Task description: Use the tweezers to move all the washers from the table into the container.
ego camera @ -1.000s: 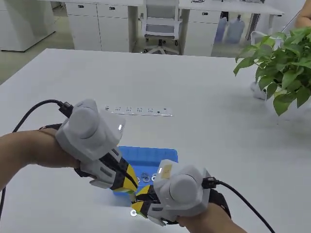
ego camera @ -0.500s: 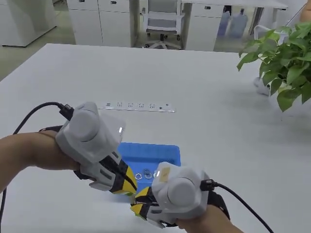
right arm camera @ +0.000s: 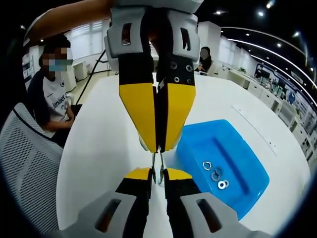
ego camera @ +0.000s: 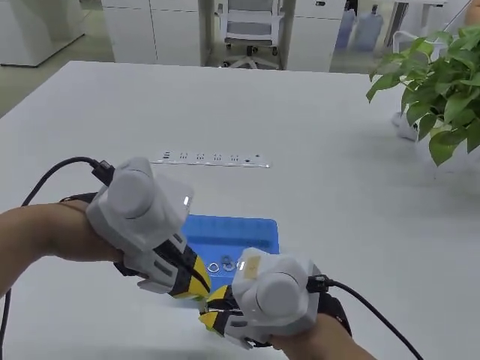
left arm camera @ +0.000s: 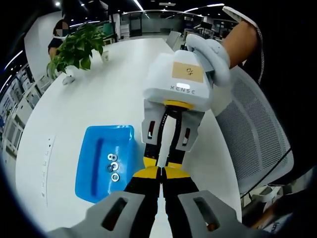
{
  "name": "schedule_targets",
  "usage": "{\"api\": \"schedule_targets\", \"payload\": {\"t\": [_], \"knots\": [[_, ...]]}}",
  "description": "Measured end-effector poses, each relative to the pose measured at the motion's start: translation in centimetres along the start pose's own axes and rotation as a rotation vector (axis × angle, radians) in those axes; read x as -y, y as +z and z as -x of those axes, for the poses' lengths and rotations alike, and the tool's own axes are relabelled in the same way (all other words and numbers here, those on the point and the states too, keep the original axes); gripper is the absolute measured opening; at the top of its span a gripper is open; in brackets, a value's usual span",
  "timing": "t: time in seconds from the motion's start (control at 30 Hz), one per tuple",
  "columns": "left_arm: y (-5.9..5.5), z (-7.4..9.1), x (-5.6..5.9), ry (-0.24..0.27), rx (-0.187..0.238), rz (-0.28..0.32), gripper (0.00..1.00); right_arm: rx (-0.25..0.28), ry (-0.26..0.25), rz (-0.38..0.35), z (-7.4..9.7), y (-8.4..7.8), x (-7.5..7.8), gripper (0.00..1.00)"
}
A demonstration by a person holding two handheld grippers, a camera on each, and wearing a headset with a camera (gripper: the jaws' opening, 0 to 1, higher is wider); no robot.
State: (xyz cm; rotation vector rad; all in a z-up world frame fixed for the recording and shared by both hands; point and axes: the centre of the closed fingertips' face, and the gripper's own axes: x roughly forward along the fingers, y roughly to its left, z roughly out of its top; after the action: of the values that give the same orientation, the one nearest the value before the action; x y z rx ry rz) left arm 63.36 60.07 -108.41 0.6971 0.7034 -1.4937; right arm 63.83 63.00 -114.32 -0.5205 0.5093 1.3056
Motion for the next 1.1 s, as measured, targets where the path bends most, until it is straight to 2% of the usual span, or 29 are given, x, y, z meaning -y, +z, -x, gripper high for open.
{"api": "schedule_targets", "payload": {"t": [0.2, 0.33, 0.5, 1.1], "knots": [[0.21, 0.25, -0.18, 0.007, 0.007, 0.004, 0.05, 0.006, -0.004, 0.0, 0.05, 0.23, 0.23, 0.11], [-0.04, -0.12, -0.06, 0.001, -0.004, 0.005, 0.05, 0.001, 0.003, -0.002, -0.23, 0.0, 0.12, 0.12], [0.17, -0.27, -0.02, -0.003, 0.007, 0.006, 0.05, -0.005, 0.006, -0.001, -0.17, -0.15, -0.06, 0.13], [0.34, -0.24, 0.05, -0.007, 0.01, 0.007, 0.05, -0.018, 0.009, -0.021, -0.11, -0.3, -0.15, 0.1]]}}
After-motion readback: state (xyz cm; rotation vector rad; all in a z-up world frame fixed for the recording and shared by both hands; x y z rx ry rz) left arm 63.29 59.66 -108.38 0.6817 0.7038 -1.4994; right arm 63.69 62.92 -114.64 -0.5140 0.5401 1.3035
